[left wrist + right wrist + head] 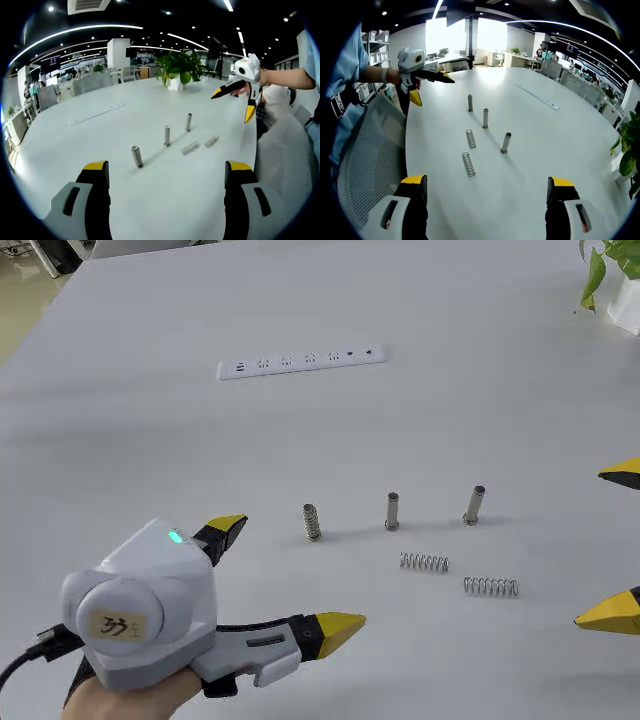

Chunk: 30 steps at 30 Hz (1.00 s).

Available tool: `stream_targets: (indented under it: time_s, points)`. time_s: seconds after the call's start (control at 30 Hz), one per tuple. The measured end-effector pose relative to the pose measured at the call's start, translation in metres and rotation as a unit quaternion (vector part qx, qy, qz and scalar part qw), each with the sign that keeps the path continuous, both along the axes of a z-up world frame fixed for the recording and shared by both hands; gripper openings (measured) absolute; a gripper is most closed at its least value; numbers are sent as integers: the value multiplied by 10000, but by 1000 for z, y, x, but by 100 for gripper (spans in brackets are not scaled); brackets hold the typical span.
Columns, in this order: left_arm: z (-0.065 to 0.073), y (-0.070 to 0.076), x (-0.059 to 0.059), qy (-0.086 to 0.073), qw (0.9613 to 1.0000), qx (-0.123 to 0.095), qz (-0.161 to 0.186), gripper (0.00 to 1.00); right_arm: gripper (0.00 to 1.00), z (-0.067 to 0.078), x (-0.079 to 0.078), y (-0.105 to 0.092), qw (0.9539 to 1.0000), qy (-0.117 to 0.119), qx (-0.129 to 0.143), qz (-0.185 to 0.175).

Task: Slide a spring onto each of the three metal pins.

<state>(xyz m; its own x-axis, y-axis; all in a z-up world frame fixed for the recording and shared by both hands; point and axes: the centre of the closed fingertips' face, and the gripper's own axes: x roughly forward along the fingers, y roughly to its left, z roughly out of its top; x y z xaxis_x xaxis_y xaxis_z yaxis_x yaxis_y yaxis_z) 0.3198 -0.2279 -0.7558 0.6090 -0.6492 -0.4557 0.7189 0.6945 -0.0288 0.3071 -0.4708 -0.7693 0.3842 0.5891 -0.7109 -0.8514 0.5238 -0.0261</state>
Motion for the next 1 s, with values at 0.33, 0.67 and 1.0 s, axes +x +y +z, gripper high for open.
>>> stream_targets:
  time_s: [0.33,0.67,1.0]
  points:
    - [-4,-1,-1,49,9999,78,-91,95,99,-5,-5,-15,9997,36,54,-220]
    - [-6,-23,0,6,9971,230,-722,94,99,-6,-9,-17,9994,56,122,-325]
    - [-22,-63,-8,115,9859,472,-1602,89,99,-12,-17,-20,9989,100,189,-418]
